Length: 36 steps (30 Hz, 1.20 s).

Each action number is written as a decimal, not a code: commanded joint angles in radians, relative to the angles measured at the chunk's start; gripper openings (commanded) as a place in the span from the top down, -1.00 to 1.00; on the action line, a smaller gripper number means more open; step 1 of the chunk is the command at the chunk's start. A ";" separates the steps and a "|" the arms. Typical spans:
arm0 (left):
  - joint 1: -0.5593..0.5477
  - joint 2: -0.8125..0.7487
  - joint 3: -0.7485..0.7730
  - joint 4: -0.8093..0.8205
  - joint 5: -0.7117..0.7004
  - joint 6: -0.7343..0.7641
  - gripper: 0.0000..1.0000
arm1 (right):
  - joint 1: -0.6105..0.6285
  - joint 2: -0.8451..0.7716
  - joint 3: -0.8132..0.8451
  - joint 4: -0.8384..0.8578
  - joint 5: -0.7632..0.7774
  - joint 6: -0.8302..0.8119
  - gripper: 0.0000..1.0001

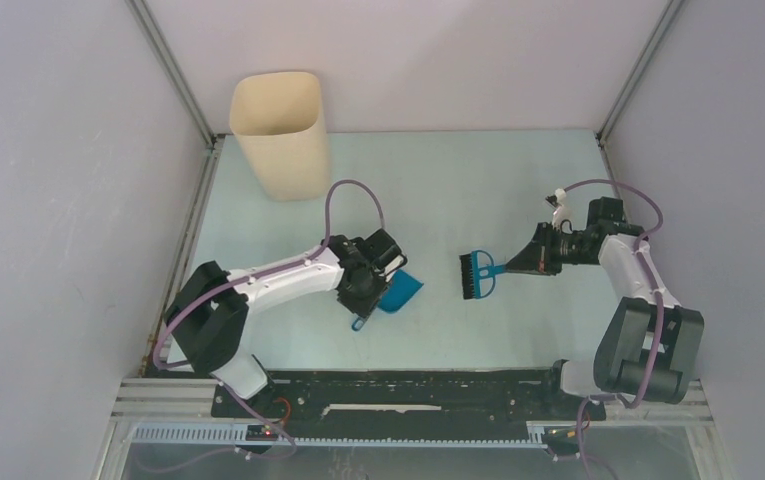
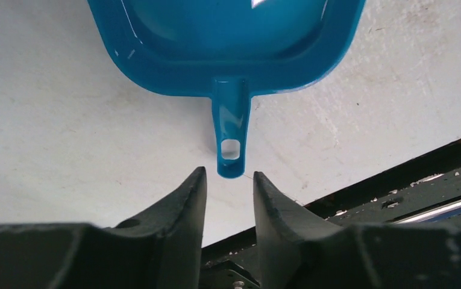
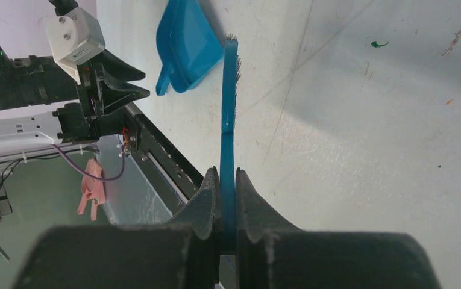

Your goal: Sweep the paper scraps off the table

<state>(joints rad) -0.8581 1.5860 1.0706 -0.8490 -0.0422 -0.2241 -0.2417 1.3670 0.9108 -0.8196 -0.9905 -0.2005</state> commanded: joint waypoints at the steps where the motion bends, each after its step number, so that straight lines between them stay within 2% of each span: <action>1: -0.008 -0.047 -0.014 0.033 -0.002 0.023 0.16 | 0.005 0.019 0.042 -0.003 0.003 -0.013 1.00; 4: -0.007 -0.109 -0.008 0.029 -0.022 0.037 0.11 | 0.011 0.036 0.043 0.005 0.029 0.002 1.00; 7: -0.003 -0.196 -0.012 0.052 -0.115 0.042 0.07 | 0.056 0.064 0.059 -0.008 0.050 -0.007 1.00; 13: 0.007 -0.343 -0.048 0.126 -0.306 0.011 -0.11 | 0.233 0.261 0.190 -0.268 0.070 -0.256 1.00; 19: 0.030 -0.381 -0.055 0.141 -0.340 0.001 -0.18 | 0.332 0.415 0.263 -0.470 0.012 -0.409 1.00; 29: 0.066 -0.357 -0.052 0.133 -0.337 0.003 -0.17 | 0.495 0.452 0.263 -0.298 0.070 -0.243 1.00; 36: 0.065 -0.353 -0.054 0.133 -0.339 0.002 -0.17 | 0.507 0.478 0.262 -0.236 0.113 -0.211 0.81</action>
<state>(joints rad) -0.7952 1.2331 1.0264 -0.7414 -0.3603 -0.2104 0.2687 1.8404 1.1450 -1.1061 -0.9054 -0.4454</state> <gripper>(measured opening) 0.585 0.079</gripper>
